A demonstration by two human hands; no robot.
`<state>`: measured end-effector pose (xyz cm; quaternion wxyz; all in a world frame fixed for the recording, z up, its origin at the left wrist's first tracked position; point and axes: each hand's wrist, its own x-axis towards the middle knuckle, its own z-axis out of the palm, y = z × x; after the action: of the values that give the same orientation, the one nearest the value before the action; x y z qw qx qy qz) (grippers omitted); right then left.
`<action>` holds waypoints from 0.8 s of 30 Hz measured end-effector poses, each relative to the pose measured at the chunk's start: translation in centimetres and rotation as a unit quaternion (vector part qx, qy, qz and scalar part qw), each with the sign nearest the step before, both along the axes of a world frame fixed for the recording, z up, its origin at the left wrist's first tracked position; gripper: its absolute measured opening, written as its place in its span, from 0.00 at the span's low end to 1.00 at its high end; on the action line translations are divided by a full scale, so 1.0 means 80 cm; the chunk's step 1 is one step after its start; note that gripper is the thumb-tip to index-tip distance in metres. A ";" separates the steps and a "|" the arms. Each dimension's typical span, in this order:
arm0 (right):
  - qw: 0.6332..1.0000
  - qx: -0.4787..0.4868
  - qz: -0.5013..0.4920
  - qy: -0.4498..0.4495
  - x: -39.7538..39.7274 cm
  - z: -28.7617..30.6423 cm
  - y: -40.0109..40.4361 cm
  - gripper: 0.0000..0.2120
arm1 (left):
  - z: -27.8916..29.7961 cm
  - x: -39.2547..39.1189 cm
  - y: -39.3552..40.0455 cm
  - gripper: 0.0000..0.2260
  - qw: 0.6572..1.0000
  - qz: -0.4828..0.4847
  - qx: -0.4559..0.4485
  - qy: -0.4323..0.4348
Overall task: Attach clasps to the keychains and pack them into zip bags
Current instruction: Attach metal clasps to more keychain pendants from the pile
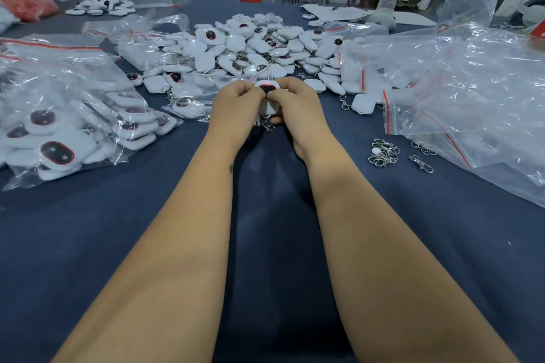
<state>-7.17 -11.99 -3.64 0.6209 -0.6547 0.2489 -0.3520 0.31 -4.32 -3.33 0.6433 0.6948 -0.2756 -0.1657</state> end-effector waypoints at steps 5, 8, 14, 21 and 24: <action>1.000 0.010 0.009 -0.002 0.000 0.000 0.000 0.09 | 0.000 0.001 0.001 0.06 1.000 -0.006 0.002 -0.006; 1.000 0.009 0.009 0.002 -0.001 0.000 0.000 0.10 | -0.002 0.001 0.001 0.08 1.000 -0.004 0.009 -0.020; 1.000 0.012 0.010 0.003 -0.002 0.002 0.002 0.12 | -0.003 0.001 0.000 0.08 0.999 0.002 0.010 -0.038; 0.999 0.029 -0.027 0.005 -0.003 0.006 0.004 0.08 | -0.002 -0.003 0.001 0.08 1.000 0.011 -0.012 -0.017; 0.992 0.107 -0.041 -0.060 -0.006 0.011 0.002 0.08 | -0.004 -0.002 -0.001 0.09 0.999 0.024 -0.024 -0.013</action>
<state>-7.68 -11.83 -2.79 0.6862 -0.5517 0.2739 -0.3868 0.15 -4.36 -3.62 0.6595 0.6880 -0.2713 -0.1343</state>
